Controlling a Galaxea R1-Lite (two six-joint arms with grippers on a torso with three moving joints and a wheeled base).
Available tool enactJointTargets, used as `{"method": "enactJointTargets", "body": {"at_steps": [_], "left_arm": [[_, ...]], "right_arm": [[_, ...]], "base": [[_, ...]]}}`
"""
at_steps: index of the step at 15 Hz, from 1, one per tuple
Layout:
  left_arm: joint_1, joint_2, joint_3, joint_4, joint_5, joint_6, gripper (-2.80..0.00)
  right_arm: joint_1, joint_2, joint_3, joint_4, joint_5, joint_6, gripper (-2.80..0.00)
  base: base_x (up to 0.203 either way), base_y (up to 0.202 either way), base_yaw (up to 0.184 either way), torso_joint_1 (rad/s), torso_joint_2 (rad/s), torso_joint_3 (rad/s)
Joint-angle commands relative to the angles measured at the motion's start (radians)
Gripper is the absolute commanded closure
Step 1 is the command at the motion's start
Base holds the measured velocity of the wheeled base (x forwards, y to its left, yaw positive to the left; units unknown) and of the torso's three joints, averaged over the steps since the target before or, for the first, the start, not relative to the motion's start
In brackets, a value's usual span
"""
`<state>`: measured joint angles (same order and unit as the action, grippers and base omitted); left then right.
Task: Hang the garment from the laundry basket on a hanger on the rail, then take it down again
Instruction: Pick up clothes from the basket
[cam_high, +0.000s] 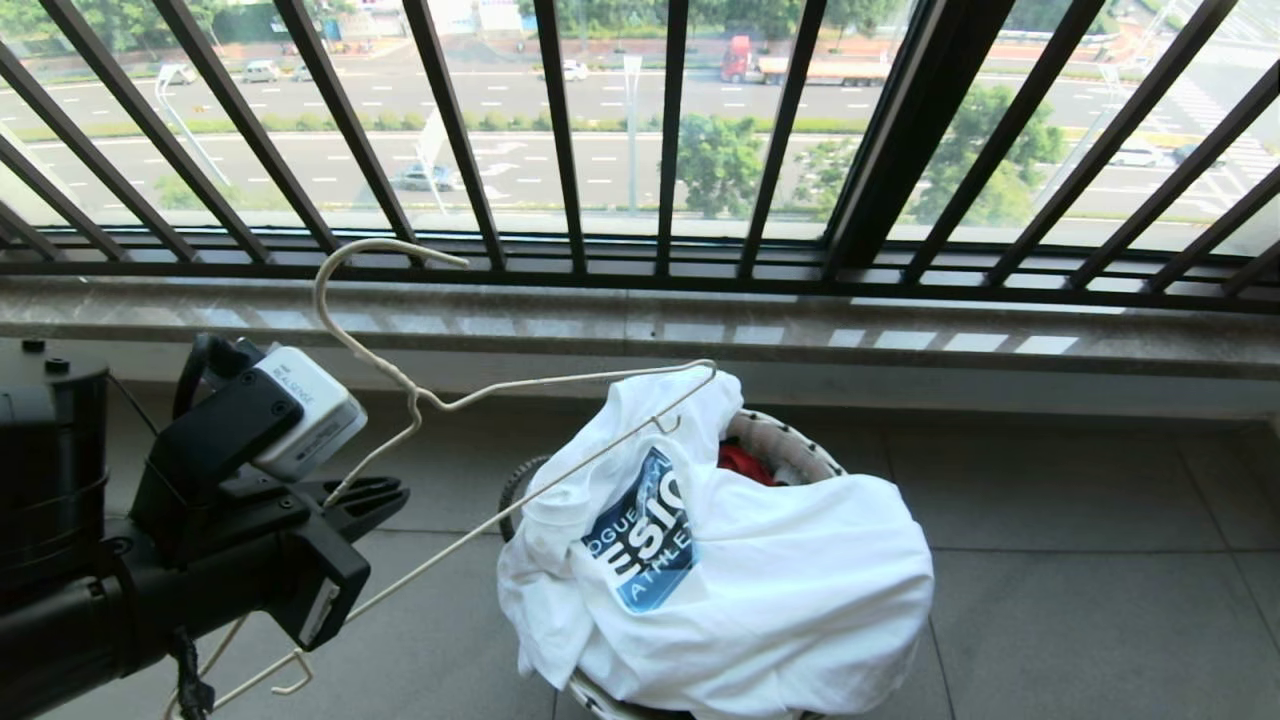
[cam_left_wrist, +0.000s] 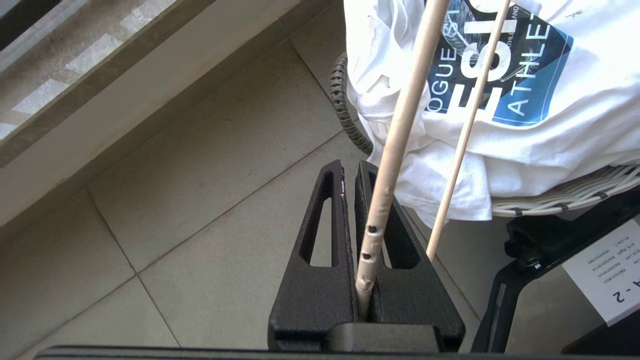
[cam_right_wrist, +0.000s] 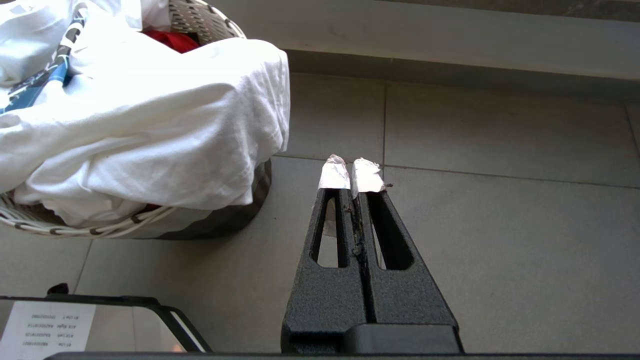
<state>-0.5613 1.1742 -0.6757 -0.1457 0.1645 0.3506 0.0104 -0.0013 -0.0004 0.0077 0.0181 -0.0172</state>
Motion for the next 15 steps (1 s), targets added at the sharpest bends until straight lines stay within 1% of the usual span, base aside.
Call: {"method": "enactJointTargets", "body": {"at_steps": [1, 2, 4, 6, 8, 10, 11, 12, 15], "left_arm": [[0.000, -0.026, -0.001, -0.001, 0.001, 0.002, 0.00], [0.000, -0.036, -0.001, 0.004, 0.001, 0.004, 0.00], [0.001, -0.042, 0.001, 0.008, 0.001, 0.005, 0.00], [0.001, -0.061, 0.008, 0.014, 0.001, 0.011, 0.00], [0.003, -0.083, 0.005, 0.059, 0.003, 0.016, 0.00], [0.037, -0.087, -0.017, 0.068, 0.012, 0.016, 0.00], [0.062, -0.088, -0.031, 0.070, 0.015, 0.016, 0.00], [0.069, -0.097, -0.040, 0.073, 0.018, 0.016, 0.00], [0.070, -0.111, -0.047, 0.095, 0.023, 0.016, 0.00]], "right_arm": [[0.000, 0.001, -0.007, 0.004, -0.004, -0.001, 0.00], [0.000, 0.001, -0.028, 0.009, -0.004, 0.000, 0.00], [0.000, 0.027, -0.116, 0.030, -0.004, 0.003, 0.00], [0.001, 0.140, -0.197, 0.060, 0.002, 0.004, 0.00], [0.001, 0.307, -0.270, 0.064, 0.009, 0.005, 0.00], [0.002, 0.490, -0.341, 0.048, 0.025, 0.006, 0.00], [0.002, 0.597, -0.378, 0.027, 0.040, 0.006, 0.00], [0.004, 0.706, -0.413, 0.000, 0.055, 0.006, 0.00], [0.040, 1.048, -0.527, -0.100, 0.088, 0.026, 0.00]], "base": [[0.000, 0.000, 0.000, 0.000, 0.00, 0.000], [0.000, 0.000, 0.000, 0.000, 0.00, 0.000], [0.000, 0.000, 0.000, 0.000, 0.00, 0.000], [0.000, 0.000, 0.000, 0.000, 0.00, 0.000], [0.000, 0.000, 0.000, 0.000, 0.00, 0.000], [0.000, 0.000, 0.000, 0.000, 0.00, 0.000], [0.000, 0.000, 0.000, 0.000, 0.00, 0.000], [0.000, 0.000, 0.000, 0.000, 0.00, 0.000], [0.000, 0.000, 0.000, 0.000, 0.00, 0.000]]}}
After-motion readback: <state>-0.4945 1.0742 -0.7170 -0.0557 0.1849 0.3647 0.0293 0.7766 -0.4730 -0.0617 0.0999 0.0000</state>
